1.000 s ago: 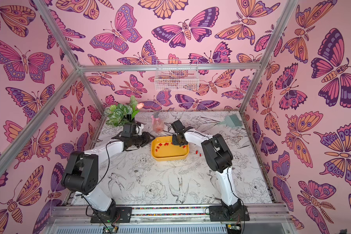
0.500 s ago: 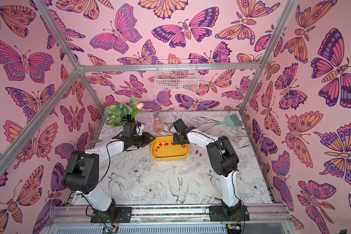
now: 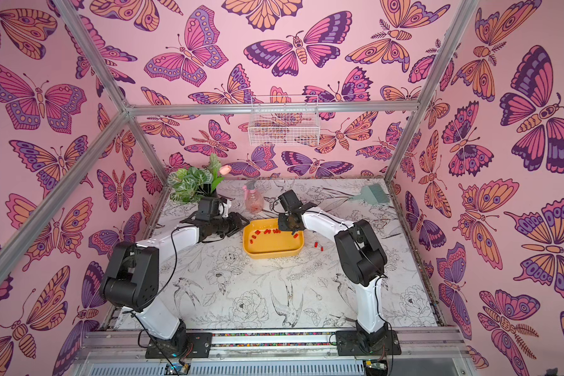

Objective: Take the screw protection sleeves out of the storage box
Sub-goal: Pick up the screw protection sleeve from the storage box.

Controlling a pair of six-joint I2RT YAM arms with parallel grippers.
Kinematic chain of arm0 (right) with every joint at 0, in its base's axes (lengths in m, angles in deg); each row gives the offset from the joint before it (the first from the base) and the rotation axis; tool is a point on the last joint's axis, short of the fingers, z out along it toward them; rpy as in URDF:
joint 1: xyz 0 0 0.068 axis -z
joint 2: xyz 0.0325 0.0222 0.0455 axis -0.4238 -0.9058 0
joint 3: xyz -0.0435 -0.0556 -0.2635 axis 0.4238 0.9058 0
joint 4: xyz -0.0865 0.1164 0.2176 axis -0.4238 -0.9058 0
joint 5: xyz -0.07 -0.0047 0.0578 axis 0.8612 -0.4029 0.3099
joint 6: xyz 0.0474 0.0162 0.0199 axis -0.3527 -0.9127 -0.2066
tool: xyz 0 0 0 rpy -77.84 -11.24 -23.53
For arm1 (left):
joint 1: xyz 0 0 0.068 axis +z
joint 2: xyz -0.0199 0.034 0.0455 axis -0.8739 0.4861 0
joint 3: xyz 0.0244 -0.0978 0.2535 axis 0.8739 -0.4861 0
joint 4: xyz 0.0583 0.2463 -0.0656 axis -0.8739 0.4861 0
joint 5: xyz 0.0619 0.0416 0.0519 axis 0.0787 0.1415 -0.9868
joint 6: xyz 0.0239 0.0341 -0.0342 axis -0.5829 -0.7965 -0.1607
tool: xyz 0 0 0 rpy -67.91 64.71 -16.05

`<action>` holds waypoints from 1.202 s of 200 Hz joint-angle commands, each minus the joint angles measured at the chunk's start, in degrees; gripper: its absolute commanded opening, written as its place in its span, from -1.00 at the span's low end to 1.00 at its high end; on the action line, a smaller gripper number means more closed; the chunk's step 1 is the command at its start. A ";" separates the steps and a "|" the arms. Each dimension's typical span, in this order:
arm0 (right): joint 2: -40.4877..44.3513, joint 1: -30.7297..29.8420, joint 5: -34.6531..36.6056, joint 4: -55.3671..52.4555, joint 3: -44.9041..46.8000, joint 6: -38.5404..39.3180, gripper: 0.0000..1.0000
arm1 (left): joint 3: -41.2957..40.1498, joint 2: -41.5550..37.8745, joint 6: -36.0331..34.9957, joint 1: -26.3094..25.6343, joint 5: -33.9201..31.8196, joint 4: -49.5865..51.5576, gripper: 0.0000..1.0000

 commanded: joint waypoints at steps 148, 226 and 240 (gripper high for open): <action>-10.19 -1.56 -1.43 -3.87 -8.66 0.06 -0.65 | 1.48 1.11 -0.84 -0.16 0.92 1.46 -0.06; -12.02 -1.57 -1.29 -5.60 -10.28 -0.18 -0.67 | 1.44 1.09 -0.81 -0.07 0.90 1.46 -0.06; -12.21 -1.61 -1.28 -5.62 -10.46 -0.04 -0.67 | 1.36 1.04 -0.84 -0.14 0.91 1.51 -0.06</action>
